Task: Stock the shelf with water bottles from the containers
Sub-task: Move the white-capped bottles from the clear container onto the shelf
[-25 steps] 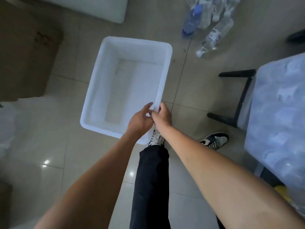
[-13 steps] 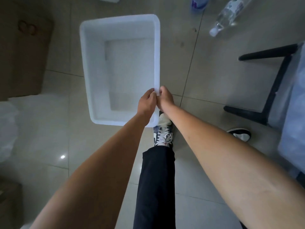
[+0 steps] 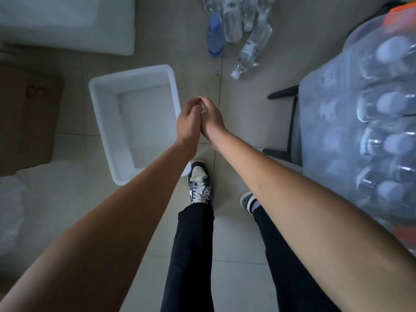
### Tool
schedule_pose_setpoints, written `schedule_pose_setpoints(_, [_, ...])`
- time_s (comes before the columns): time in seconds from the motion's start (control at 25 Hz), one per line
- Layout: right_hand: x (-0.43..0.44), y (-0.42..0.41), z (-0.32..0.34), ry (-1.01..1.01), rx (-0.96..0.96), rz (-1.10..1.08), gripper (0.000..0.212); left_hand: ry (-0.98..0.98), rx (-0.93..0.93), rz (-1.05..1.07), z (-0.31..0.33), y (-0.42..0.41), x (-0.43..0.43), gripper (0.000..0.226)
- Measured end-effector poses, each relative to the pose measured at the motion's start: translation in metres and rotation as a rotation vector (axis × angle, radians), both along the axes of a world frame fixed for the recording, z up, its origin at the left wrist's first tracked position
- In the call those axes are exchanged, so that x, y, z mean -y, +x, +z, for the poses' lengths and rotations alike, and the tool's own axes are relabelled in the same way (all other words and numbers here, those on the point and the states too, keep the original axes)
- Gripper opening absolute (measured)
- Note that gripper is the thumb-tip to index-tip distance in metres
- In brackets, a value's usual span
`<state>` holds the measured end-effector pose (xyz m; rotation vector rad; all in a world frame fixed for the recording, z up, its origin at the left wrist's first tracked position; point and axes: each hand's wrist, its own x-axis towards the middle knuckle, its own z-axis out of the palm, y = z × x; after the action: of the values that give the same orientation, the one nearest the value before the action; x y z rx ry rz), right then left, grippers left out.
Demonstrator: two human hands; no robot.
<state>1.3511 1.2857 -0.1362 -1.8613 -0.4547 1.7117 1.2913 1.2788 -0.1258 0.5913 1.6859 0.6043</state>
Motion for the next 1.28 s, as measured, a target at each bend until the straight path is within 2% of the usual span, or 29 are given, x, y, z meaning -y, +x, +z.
schedule_pose_setpoints(0.08, [-0.011,0.036,0.053,0.161,0.043,-0.027,0.017,0.128,0.017,-0.056,0.048,0.035,-0.017,0.034])
schedule_pose_setpoints(0.16, [-0.017,0.073,0.101,0.299,0.105,-0.021,0.019,0.239,0.06,-0.093,0.095,0.072,-0.031,0.03])
schedule_pose_setpoints(0.24, [-0.021,0.109,0.151,0.355,0.123,-0.153,0.018,0.358,0.113,-0.154,0.142,0.109,-0.039,0.029])
schedule_pose_setpoints(0.28, [-0.023,0.126,0.175,0.375,0.152,-0.207,0.027,0.421,0.137,-0.186,0.162,0.126,-0.041,0.029])
schedule_pose_setpoints(0.32, [-0.021,0.145,0.195,0.414,0.209,-0.214,0.034,0.476,0.159,-0.218,0.178,0.142,-0.043,0.026])
schedule_pose_setpoints(0.4, [-0.008,0.183,0.228,0.502,0.396,-0.128,0.03,0.585,0.15,-0.289,0.2,0.17,-0.043,0.015])
schedule_pose_setpoints(0.48, [0.015,0.223,0.246,0.581,0.647,-0.039,0.027,0.675,-0.035,-0.429,0.205,0.19,-0.041,0.011])
schedule_pose_setpoints(0.56, [0.032,0.267,0.242,0.556,0.941,0.007,0.032,0.66,-0.303,-0.709,0.201,0.208,-0.04,0.024])
schedule_pose_setpoints(0.6, [0.037,0.285,0.235,0.471,1.045,0.046,0.036,0.618,-0.437,-0.872,0.198,0.215,-0.041,0.033])
schedule_pose_setpoints(0.64, [0.039,0.3,0.224,0.367,1.089,0.108,0.041,0.564,-0.545,-1.012,0.196,0.221,-0.041,0.04])
schedule_pose_setpoints(0.72, [0.035,0.314,0.209,0.214,1.033,0.294,0.053,0.468,-0.665,-1.16,0.194,0.231,-0.044,0.044])
schedule_pose_setpoints(0.84, [0.021,0.319,0.199,0.169,0.93,0.525,0.061,0.426,-0.753,-1.259,0.186,0.244,-0.047,0.042])
schedule_pose_setpoints(0.96, [0.0,0.326,0.196,0.147,0.972,0.527,0.06,0.456,-0.841,-1.323,0.18,0.257,-0.054,0.042])
schedule_pose_setpoints(1.08, [-0.011,0.331,0.191,0.121,1.042,0.594,0.047,0.449,-0.864,-1.354,0.175,0.264,-0.059,0.045])
schedule_pose_setpoints(1.28, [-0.022,0.337,0.171,0.149,1.144,0.647,0.043,0.491,-0.852,-1.427,0.165,0.265,-0.07,0.044])
